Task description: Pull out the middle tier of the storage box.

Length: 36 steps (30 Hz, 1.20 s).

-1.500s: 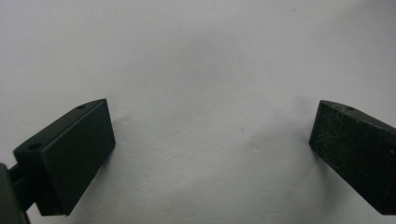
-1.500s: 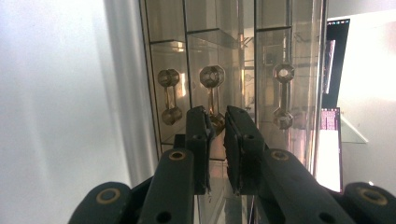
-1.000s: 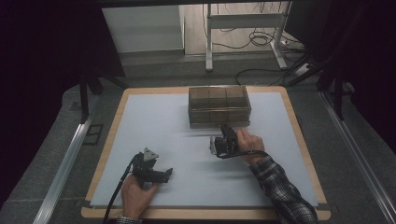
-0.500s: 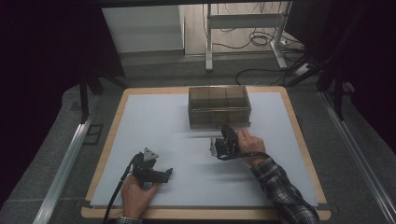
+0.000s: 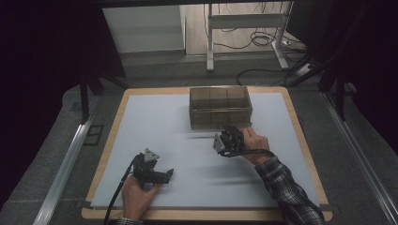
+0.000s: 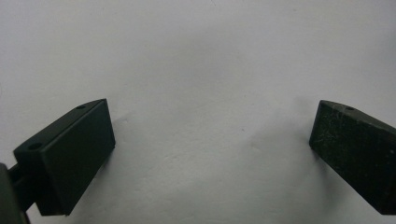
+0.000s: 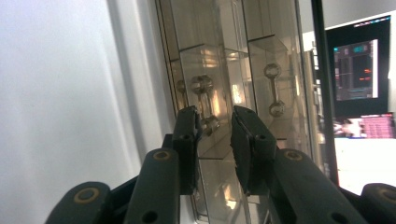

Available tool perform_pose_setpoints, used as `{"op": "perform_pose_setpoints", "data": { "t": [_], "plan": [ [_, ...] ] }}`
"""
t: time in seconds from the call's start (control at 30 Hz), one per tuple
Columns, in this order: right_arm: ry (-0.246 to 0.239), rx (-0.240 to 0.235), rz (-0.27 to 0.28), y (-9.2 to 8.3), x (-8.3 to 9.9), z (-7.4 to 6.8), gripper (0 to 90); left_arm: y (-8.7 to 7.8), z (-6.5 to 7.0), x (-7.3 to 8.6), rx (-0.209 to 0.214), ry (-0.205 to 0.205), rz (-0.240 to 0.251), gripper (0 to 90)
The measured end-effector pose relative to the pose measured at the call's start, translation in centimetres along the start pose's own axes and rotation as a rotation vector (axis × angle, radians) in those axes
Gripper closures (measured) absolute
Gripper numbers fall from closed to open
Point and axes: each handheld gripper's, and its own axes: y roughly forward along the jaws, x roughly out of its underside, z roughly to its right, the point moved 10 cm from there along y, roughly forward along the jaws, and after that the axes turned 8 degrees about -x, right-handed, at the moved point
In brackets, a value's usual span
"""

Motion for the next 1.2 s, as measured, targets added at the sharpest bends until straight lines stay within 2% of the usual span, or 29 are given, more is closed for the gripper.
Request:
{"op": "perform_pose_setpoints", "data": {
  "t": [0.03, 0.1, 0.13, 0.17, 0.23, 0.4, 0.53, 0.57, 0.6, 0.7, 0.83, 0.93, 0.97, 1.07, 1.2],
  "plan": [
    [0.0, 0.0, 0.0, 0.0, 0.0, 0.0, 70.8, 0.0, 0.0, 0.0, 0.0, -0.006, 0.004, 0.0],
    [0.049, -0.062, 0.038, -0.1, -0.2, 0.1, 69.8, 0.0, 0.0, 0.0, 0.0, -0.006, 0.004, 0.0],
    [0.049, -0.062, 0.038, -0.1, -0.2, 0.1, 69.8, 0.0, 0.0, 0.0, 0.0, -0.006, 0.004, 0.0],
    [0.074, -0.096, 0.052, -0.3, -0.3, 0.1, 69.5, 0.0, 0.0, 0.0, 0.0, -0.006, 0.004, 0.0],
    [0.079, -0.105, 0.054, -0.3, -0.3, 0.2, 69.5, 0.0, 0.0, 0.0, 0.0, -0.006, 0.004, 0.0],
    [0.131, -0.189, 0.099, -0.5, -0.4, 0.4, 68.2, 0.0, 0.0, 0.0, 0.0, 0.003, 0.0, 0.0],
    [0.192, -0.265, 0.133, -0.7, -0.4, 0.6, 67.3, 0.0, 0.0, 0.0, 0.0, 0.003, 0.0, 0.0],
    [0.192, -0.265, 0.133, -0.7, -0.4, 0.6, 67.3, 0.0, 0.0, 0.0, 0.0, 0.003, 0.0, 0.0],
    [0.214, -0.31, 0.15, -0.8, -0.4, 0.7, 65.8, 0.0, 0.0, 0.0, 0.0, 0.003, 0.0, 0.0],
    [0.258, -0.362, 0.172, -0.8, -0.3, 0.7, 65.1, 0.0, 0.0, 0.0, 0.0, 0.0, 0.0, 0.0],
    [0.281, -0.396, 0.181, -0.8, -0.2, 0.9, 65.1, 0.0, 0.0, 0.0, 0.0, 0.0, 0.0, 0.0],
    [0.299, -0.448, 0.197, -0.9, 0.0, 1.4, 65.1, 0.0, 0.0, 0.0, 0.0, 0.0, -0.001, 0.0],
    [0.299, -0.448, 0.197, -0.9, 0.0, 1.4, 65.1, 0.0, 0.0, 0.0, 0.0, 0.0, -0.001, 0.0],
    [0.335, -0.505, 0.204, -0.9, 0.3, 2.0, 63.8, 0.0, 0.0, 0.0, 0.0, 0.001, -0.001, 0.0],
    [0.357, -0.544, 0.22, -0.9, 0.5, 2.5, 63.9, 0.0, 0.0, 0.0, 0.0, 0.001, -0.001, 0.0]
  ]
}}
